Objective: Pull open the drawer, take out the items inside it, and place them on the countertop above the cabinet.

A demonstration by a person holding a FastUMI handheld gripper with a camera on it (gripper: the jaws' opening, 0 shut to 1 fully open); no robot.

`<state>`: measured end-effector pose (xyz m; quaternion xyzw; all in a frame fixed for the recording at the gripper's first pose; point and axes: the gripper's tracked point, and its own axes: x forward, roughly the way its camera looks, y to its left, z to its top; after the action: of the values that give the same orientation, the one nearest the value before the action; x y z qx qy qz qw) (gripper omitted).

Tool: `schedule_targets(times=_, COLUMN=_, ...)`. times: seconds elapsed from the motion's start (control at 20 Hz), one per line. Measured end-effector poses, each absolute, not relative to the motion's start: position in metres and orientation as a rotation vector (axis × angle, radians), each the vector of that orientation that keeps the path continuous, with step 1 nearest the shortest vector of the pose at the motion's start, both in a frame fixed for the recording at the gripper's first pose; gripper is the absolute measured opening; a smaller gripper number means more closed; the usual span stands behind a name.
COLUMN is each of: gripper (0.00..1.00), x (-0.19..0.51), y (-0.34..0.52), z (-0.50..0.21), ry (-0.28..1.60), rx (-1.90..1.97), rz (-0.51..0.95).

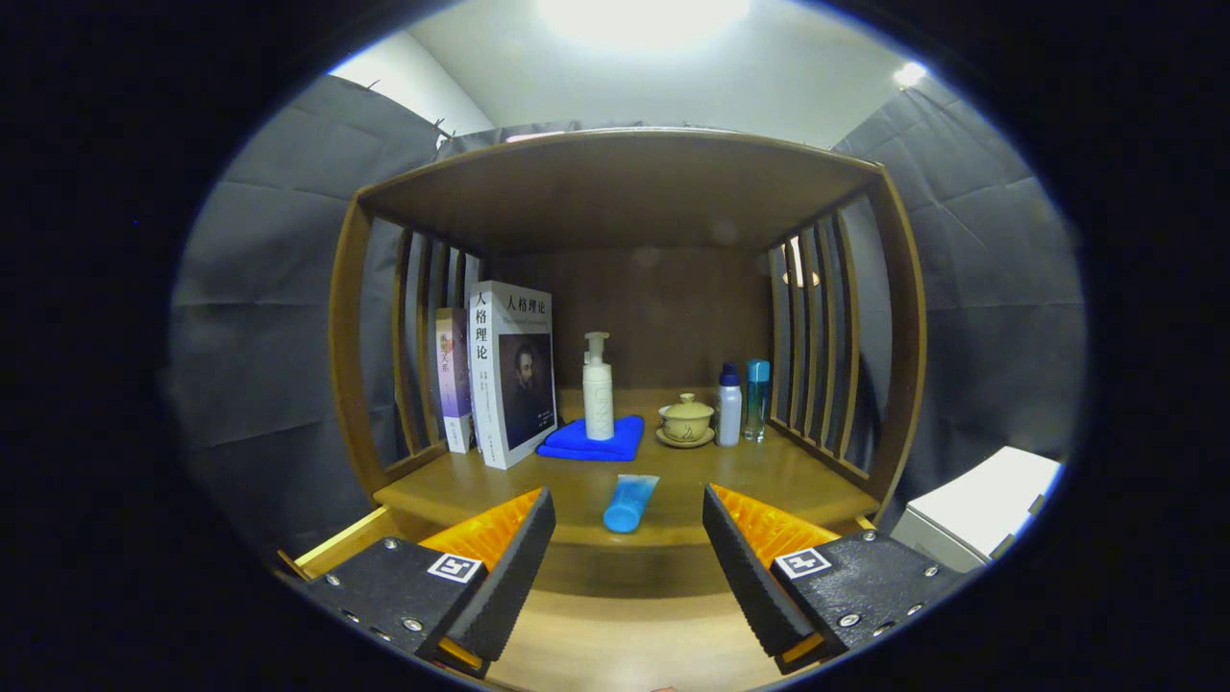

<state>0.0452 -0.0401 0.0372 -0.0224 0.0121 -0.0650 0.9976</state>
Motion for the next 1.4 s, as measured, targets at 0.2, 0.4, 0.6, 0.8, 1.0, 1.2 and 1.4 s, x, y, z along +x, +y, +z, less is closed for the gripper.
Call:
schedule_targets(times=0.2, gripper=0.95, x=0.02, y=-0.034, z=0.028, ry=0.02, rx=-0.062, rz=-0.114)
schedule_targets(times=0.4, gripper=0.95, x=-0.005, y=-0.028, z=0.023, ry=0.009, rx=-0.078, rz=-0.101)
schedule_targets(times=0.6, gripper=0.95, x=-0.029, y=-0.02, z=0.009, ry=0.019, rx=-0.085, rz=-0.086)
schedule_targets(times=0.8, gripper=0.95, x=-0.05, y=-0.012, z=-0.004, ry=0.034, rx=-0.046, rz=-0.062)
schedule_targets(times=1.0, gripper=0.95, x=-0.072, y=-0.012, z=-0.028, ry=0.084, rx=-0.069, rz=-0.057)
schedule_targets(times=1.2, gripper=0.95, x=-0.091, y=-0.008, z=-0.049, ry=0.124, rx=-0.062, rz=-0.049)
schedule_targets(times=1.4, gripper=0.95, x=-0.103, y=-0.005, z=-0.076, ry=0.179, rx=-0.063, rz=-0.048)
